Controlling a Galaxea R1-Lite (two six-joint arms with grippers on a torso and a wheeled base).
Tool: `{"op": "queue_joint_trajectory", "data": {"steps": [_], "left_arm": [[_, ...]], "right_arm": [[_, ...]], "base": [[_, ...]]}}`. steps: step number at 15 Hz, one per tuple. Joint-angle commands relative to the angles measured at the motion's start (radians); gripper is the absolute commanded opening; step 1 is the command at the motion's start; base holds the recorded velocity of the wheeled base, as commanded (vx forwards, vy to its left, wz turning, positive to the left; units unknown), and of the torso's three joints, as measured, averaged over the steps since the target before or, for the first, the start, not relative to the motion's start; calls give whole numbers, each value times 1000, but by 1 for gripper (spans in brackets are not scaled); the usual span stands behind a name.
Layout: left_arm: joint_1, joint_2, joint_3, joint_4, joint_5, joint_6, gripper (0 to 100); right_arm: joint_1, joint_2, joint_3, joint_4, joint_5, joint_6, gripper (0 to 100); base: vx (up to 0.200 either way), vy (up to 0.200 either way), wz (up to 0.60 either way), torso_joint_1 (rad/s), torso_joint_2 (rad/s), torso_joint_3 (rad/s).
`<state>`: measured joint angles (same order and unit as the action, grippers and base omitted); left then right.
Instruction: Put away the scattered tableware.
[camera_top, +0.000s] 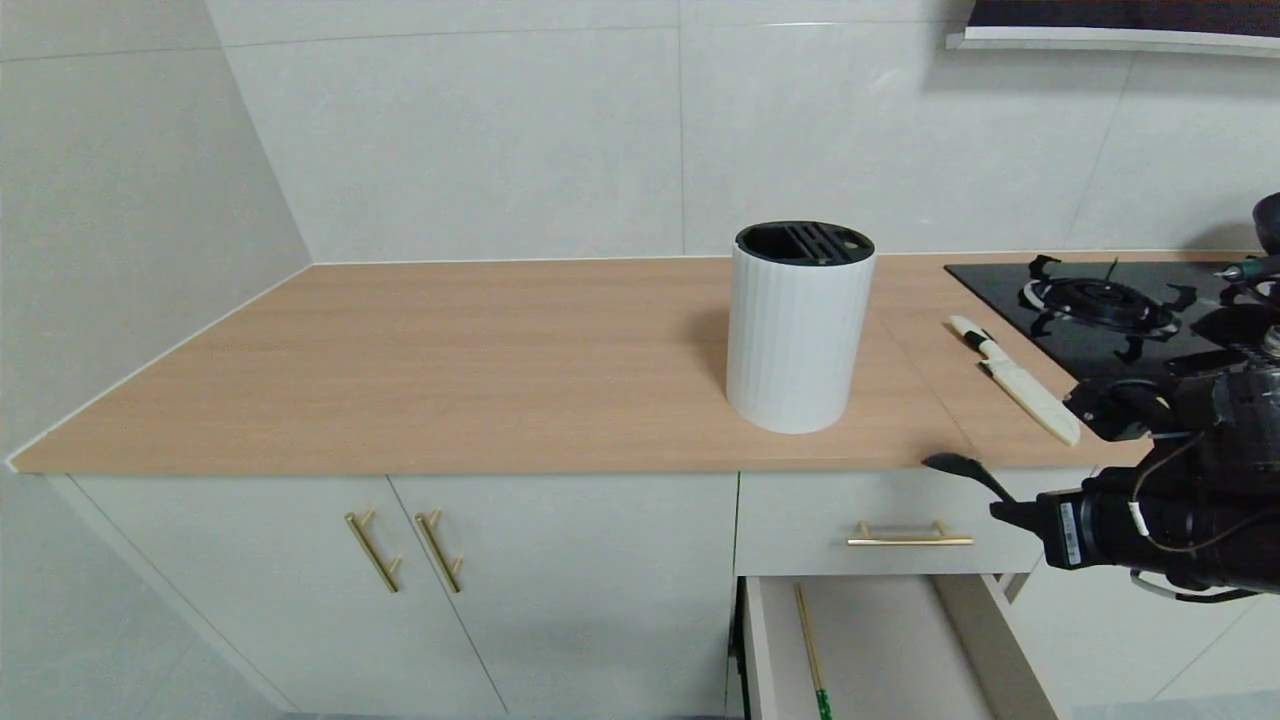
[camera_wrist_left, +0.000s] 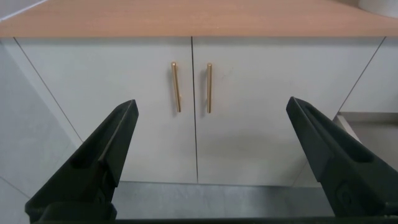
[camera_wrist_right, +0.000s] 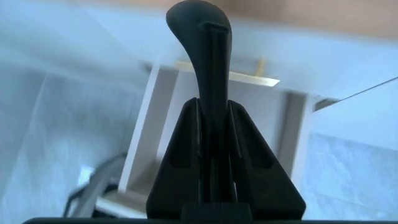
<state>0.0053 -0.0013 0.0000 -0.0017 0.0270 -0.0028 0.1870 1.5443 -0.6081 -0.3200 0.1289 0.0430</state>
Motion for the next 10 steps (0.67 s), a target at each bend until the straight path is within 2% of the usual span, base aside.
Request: {"op": "queue_joint_trajectory", "data": {"steps": [1,5,10], "left_arm": [[1,1,0,0,1,0,100],[1,1,0,0,1,0,100],[1,1,0,0,1,0,100]], "right_arm": [[42,-9,27,-1,0,-15,0],[112,10,70,-1,1,-25,0],[132,134,80,-2,-2,-68,0]], "base": [[0,0,0,-159,373,222],[0,0,0,-187,466,272],[0,0,0,-187,485,289]]}}
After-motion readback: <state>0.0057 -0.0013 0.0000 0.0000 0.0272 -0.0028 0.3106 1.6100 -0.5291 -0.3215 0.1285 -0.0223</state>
